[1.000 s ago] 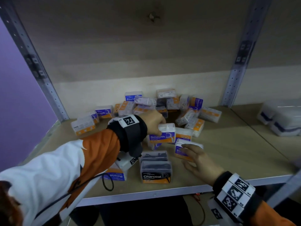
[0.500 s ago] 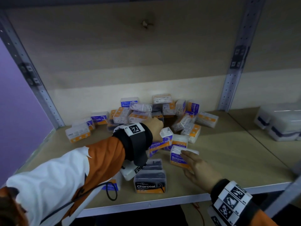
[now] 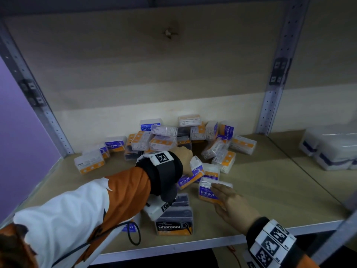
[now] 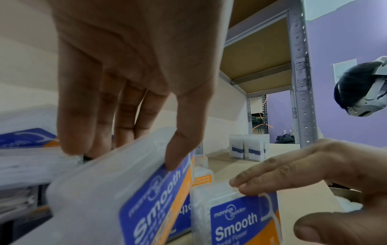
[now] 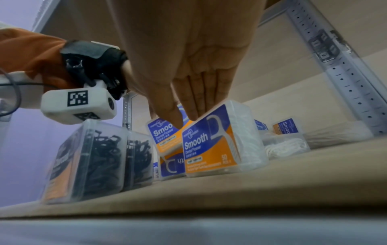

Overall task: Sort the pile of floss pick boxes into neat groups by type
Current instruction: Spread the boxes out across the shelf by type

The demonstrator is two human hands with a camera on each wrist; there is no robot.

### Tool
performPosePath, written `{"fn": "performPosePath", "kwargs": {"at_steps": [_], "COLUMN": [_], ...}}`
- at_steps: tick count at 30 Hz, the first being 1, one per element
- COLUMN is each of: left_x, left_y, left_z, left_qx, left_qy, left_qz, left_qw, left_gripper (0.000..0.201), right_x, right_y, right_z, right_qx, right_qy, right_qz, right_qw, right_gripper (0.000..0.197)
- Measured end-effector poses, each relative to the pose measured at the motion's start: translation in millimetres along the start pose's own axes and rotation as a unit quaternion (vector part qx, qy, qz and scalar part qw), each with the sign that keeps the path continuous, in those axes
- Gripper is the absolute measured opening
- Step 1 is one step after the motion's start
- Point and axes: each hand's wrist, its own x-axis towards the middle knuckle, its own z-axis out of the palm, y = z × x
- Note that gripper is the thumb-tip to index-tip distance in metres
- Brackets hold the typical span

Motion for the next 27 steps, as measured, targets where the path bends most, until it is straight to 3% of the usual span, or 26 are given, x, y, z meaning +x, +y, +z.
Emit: {"fn": "performPosePath", "kwargs": {"at_steps": [17,27], "left_x": [16,21], "left_y": [-3,-7], "left_z": [13,32], "left_qx": [0.074,0.053], "left_qy": [-0.088,-0.102], "left_qz": [-0.041,-0.016], "left_qw": [0.993,0.993], "left_gripper": [0.050,0.061], "right_x": [-1,-2], "right_y": [0,-1], "right_z": [0,-6], "right_qx": [0.008,0.005], "right_qy": [-0.003,-0.025], "right_qz": [-0.001,-0.013], "right_qw": [1.000,1.000], "right_gripper": [0.057,0.058]}}
